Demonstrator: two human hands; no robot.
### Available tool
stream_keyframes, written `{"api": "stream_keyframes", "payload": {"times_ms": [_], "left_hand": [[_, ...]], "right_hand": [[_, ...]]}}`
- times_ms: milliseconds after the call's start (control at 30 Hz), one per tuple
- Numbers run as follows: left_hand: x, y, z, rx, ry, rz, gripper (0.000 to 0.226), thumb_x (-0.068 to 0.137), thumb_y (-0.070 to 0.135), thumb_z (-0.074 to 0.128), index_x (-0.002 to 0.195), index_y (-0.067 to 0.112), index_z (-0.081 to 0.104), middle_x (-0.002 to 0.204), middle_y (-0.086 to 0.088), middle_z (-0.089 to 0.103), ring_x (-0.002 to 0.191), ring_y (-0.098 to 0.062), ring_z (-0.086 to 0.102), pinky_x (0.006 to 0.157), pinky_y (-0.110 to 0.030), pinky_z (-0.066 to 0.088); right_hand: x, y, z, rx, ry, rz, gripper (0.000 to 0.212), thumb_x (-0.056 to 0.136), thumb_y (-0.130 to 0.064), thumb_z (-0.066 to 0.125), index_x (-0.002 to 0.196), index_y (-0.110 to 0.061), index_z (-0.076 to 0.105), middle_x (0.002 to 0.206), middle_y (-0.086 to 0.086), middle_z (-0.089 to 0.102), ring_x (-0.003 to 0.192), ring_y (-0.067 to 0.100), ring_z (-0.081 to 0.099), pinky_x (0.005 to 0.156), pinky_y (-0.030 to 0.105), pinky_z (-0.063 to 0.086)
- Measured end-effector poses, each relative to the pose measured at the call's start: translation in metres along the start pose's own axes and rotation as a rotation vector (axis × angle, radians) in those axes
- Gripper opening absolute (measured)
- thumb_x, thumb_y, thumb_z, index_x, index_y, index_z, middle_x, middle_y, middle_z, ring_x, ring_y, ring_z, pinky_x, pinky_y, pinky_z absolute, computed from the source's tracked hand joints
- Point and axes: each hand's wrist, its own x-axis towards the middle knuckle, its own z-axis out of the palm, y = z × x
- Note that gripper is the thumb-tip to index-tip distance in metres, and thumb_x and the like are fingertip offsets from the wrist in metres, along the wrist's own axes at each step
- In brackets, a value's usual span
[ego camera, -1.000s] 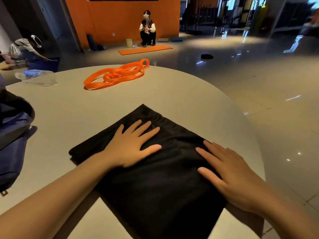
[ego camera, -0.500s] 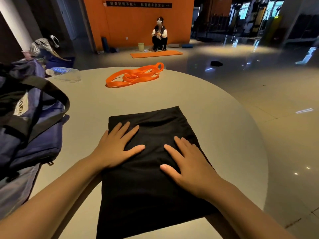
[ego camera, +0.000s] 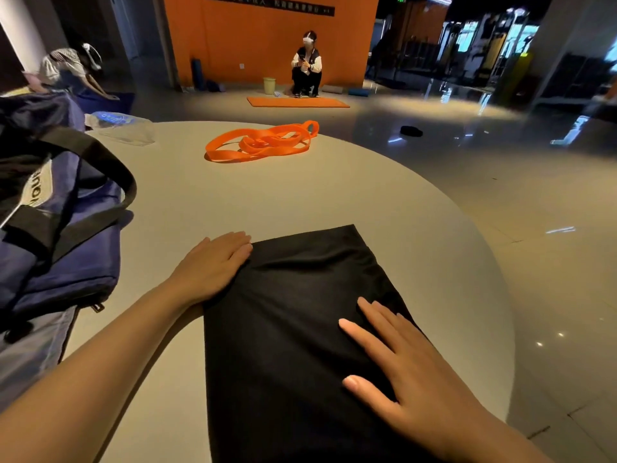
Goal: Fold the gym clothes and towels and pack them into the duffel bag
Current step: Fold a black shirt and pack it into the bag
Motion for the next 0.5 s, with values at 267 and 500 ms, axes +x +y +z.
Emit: {"api": "stream_keyframes", "payload": {"times_ms": [267, 500], "left_hand": [[0.01, -0.024, -0.008, -0.071, 0.355, -0.121, 0.021, 0.089, 0.032, 0.065, 0.086, 0.011, 0.065, 0.114, -0.011, 0.058, 0.107, -0.03, 0.054, 0.09, -0.038, 0.046], [0.003, -0.004, -0.014, 0.027, 0.429, -0.072, 0.037, 0.094, 0.041, 0.055, 0.119, 0.014, 0.061, 0.129, -0.009, 0.055, 0.118, -0.029, 0.051, 0.098, -0.041, 0.041]], "right_hand": [[-0.001, -0.006, -0.006, -0.014, -0.014, 0.011, 0.069, 0.077, -0.082, -0.002, 0.142, -0.059, 0.003, 0.151, -0.028, -0.022, 0.136, -0.01, -0.025, 0.113, 0.017, -0.013], [0.013, -0.014, 0.004, -0.039, 0.026, 0.08, 0.084, 0.07, -0.083, -0.011, 0.147, -0.051, 0.004, 0.158, -0.018, -0.014, 0.143, -0.001, -0.017, 0.116, 0.021, -0.011]]}}
